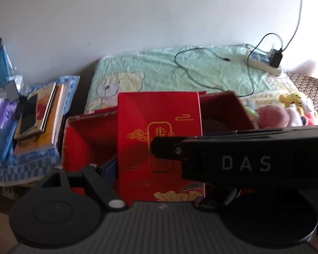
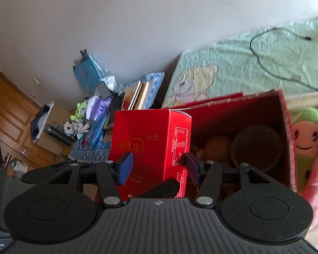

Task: Organize objects
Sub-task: 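Lower the held gift box into the red box beside the gourd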

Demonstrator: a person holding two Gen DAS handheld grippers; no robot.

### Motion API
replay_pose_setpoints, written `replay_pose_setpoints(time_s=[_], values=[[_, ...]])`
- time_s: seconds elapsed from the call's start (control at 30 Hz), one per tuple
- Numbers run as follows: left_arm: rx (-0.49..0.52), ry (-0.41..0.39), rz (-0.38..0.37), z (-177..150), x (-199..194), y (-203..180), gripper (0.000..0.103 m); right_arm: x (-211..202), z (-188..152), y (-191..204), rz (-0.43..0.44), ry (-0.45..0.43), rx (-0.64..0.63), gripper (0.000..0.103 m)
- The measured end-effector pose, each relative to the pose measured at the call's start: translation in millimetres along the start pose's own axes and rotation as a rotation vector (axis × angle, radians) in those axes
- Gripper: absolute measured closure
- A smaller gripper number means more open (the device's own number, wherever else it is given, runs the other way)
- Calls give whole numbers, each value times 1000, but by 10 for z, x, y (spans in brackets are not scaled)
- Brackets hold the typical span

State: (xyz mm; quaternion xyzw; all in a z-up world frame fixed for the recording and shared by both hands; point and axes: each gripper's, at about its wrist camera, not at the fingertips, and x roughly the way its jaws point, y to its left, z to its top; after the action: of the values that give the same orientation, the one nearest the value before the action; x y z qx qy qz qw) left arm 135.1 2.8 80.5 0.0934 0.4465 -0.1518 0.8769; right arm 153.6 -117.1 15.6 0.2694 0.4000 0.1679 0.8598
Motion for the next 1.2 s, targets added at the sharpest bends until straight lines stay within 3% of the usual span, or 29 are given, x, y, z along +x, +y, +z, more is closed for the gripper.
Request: replay_pose_setpoints(time_s=[0.47, 0.73, 1.2], values=[[-53, 149, 44, -222, 540, 398, 21, 745, -42, 88, -18, 239, -31, 45], [-31, 169, 77, -245, 675, 404, 22, 1018, 51, -21, 2, 381, 5, 44], [-31, 228, 78, -261, 853, 387, 20, 1089, 73, -150, 14, 419, 27, 40]])
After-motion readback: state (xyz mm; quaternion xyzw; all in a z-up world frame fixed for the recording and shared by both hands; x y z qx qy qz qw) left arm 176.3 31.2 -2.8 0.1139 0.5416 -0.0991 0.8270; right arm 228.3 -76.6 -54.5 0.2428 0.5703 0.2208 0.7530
